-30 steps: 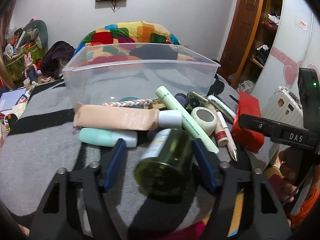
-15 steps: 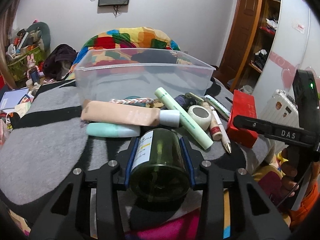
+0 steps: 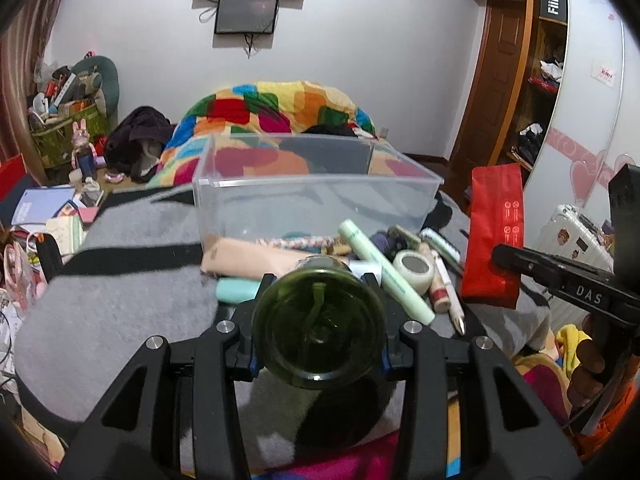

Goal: Organize objects
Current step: 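Carry the green bottle with the left gripper while the right carries the red box into the clear box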

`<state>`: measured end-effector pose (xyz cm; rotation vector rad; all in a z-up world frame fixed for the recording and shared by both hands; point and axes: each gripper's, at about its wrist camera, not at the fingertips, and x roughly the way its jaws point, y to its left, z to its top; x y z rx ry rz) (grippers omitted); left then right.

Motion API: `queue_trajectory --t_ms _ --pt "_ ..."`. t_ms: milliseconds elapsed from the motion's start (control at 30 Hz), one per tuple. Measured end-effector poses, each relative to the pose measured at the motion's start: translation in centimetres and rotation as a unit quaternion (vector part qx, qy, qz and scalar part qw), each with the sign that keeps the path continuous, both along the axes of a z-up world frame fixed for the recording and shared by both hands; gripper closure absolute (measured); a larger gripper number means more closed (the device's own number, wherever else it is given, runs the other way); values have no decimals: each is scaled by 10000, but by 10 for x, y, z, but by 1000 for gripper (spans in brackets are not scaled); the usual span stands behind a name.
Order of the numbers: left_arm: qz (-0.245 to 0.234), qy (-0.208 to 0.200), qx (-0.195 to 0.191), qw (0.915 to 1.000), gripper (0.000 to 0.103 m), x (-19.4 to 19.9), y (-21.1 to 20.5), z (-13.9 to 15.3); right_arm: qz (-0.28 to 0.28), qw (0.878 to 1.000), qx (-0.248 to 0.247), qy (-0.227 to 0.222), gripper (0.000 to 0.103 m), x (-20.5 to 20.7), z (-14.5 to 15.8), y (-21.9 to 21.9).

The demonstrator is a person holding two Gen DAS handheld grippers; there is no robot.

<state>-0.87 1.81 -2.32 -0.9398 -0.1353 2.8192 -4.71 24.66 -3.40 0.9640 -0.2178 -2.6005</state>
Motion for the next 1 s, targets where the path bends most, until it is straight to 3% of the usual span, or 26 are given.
queue_trajectory --t_ms 433,633,867,1000 --pt "290 457 65 9985 62 -33 -28 37 88 9976 -180 667 85 -22 47 -11" --pt "403 626 -30 9972 62 -57 -36 52 75 9959 47 903 85 -49 58 -31" --pt "494 352 -214 9979 62 -103 -39 42 94 9969 131 775 85 -94 53 -44" --pt "469 18 -70 9989 62 -130 -45 31 222 9972 75 709 85 -110 56 -53"
